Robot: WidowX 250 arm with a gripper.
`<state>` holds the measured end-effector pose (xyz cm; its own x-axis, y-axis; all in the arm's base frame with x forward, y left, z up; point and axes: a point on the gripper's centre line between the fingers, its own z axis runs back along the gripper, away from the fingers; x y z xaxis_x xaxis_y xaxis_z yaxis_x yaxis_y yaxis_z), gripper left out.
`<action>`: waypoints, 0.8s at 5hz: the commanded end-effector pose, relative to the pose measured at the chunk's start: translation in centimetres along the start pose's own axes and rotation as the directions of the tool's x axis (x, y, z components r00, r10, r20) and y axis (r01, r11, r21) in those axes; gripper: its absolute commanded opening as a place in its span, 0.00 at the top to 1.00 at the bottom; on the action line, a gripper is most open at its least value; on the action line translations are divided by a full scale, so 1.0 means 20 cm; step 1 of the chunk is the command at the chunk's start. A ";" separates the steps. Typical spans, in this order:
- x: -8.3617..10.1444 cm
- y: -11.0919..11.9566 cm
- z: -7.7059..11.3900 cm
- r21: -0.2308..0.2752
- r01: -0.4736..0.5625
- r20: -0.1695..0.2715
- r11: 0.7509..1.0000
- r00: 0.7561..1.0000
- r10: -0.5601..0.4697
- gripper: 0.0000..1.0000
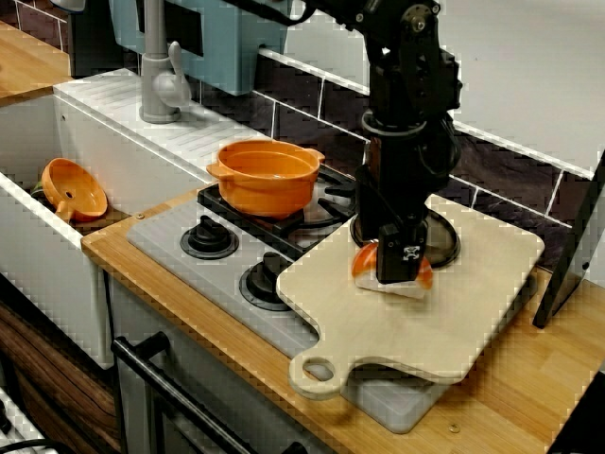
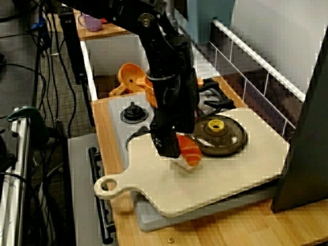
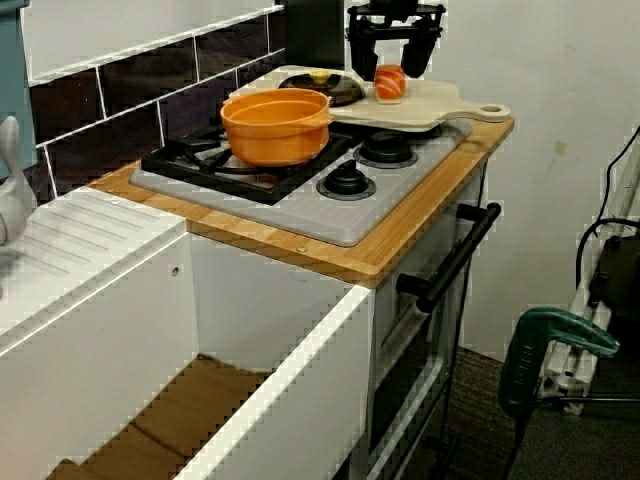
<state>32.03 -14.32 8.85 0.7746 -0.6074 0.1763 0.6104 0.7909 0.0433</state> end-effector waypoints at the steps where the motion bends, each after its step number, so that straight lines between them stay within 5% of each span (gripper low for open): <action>1: 0.01 0.03 0.01 0.008 -0.037 0.025 0.999 0.999 0.036 0.00; 3: -0.02 0.02 -0.01 0.022 -0.107 0.031 0.994 0.994 0.106 0.00; 4: -0.02 0.04 0.00 0.009 -0.129 0.040 0.992 0.991 0.128 1.00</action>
<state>31.58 -14.15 7.33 0.8352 -0.5217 0.1738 0.5259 0.8502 0.0247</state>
